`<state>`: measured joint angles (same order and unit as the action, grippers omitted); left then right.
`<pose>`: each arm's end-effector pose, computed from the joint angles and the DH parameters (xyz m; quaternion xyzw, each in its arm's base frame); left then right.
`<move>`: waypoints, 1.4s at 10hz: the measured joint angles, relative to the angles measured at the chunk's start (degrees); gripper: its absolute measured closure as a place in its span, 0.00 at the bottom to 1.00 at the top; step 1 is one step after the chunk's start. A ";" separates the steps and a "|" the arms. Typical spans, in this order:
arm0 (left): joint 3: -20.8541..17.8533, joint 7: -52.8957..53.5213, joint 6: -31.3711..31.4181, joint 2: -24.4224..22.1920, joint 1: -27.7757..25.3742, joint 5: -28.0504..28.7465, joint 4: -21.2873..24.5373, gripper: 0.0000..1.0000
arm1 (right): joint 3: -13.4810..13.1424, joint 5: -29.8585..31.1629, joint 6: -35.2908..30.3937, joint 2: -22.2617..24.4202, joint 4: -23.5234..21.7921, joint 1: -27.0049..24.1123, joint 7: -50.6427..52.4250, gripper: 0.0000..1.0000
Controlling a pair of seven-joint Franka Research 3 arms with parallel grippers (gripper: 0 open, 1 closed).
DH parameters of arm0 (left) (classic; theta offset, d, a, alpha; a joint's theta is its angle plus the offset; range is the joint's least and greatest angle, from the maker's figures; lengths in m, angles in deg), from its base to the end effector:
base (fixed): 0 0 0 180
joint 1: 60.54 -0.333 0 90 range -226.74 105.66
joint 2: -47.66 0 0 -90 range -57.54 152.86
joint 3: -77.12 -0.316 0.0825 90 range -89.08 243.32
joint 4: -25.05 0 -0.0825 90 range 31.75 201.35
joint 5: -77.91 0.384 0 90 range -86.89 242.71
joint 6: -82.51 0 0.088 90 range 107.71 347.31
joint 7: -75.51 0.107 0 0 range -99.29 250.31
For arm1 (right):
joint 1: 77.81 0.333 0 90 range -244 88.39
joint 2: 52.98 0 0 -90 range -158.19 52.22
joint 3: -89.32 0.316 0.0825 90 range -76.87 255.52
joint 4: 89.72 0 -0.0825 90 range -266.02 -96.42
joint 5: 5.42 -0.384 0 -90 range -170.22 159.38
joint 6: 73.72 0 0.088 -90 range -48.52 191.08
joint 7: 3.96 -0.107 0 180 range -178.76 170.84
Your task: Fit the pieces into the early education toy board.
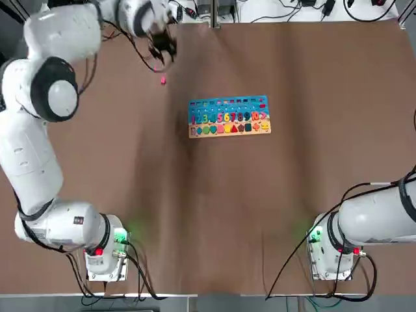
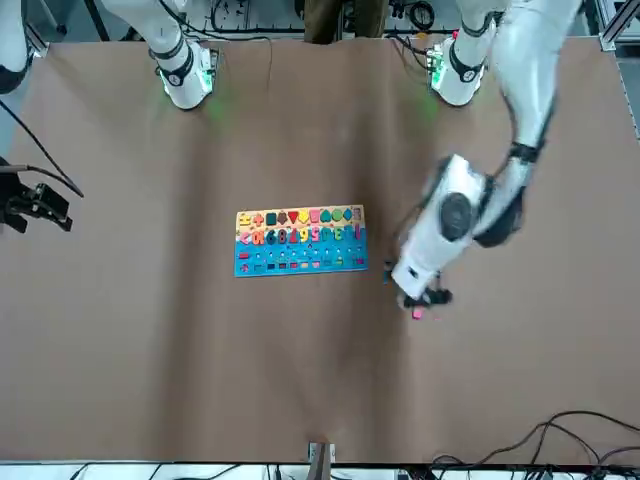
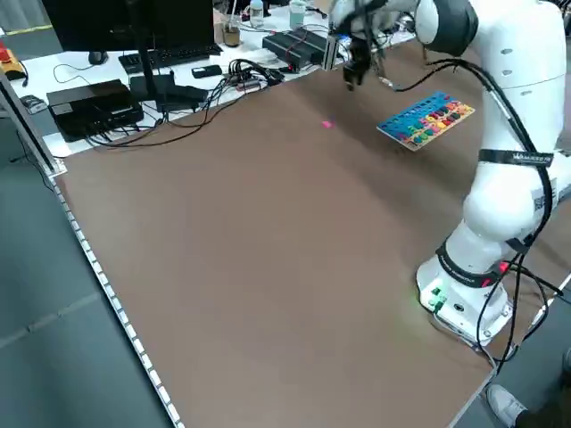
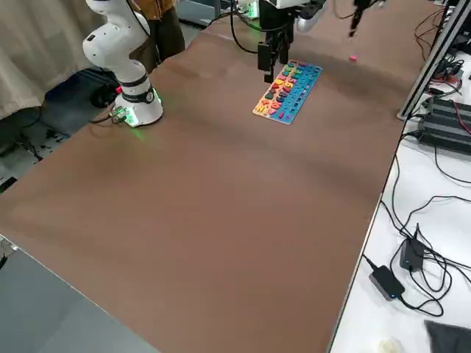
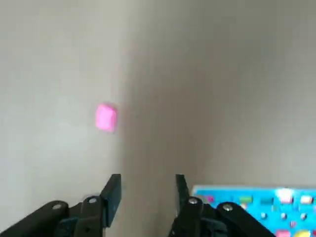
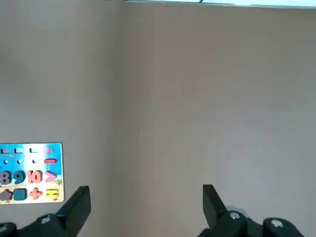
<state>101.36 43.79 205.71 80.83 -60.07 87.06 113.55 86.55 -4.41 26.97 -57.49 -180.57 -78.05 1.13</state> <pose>0.6594 -0.2447 0.3442 0.9967 0.0550 0.0144 0.0573 0.5938 -0.0317 0.5895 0.9987 0.0195 0.0457 0.0139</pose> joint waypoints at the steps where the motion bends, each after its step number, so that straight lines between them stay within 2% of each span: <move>1: -0.89 3.48 -0.34 1.83 -1.62 0.24 -3.27 0.48 | 0.24 0.00 0.01 -0.07 -0.22 0.31 0.00 0.00; 4: -5.95 12.59 -0.41 8.97 -0.91 0.89 -8.45 0.48 | 0.42 -0.04 0.71 -0.87 -0.46 1.62 0.03 0.00; 7: -6.09 13.19 -0.36 12.64 1.91 2.85 -9.25 0.48 | 0.41 -0.05 1.29 -0.84 -0.44 2.63 0.03 0.00; 9: -6.32 12.69 -0.36 13.41 2.98 3.09 -8.40 0.48 | 0.39 -0.05 1.22 -0.83 -0.44 2.64 0.03 0.00; 12: -6.60 12.68 3.62 13.72 2.88 3.32 -3.49 0.48 | 0.43 -0.05 1.01 -0.83 -0.43 2.87 0.03 0.00; 14: -6.55 11.79 4.33 13.70 3.53 4.30 -2.59 0.48 | 0.56 -0.06 0.99 -0.77 -0.40 3.59 0.16 0.00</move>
<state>94.82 55.58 210.03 94.54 -56.54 91.36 110.95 87.11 -4.47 27.96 -58.26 -180.97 -74.46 1.30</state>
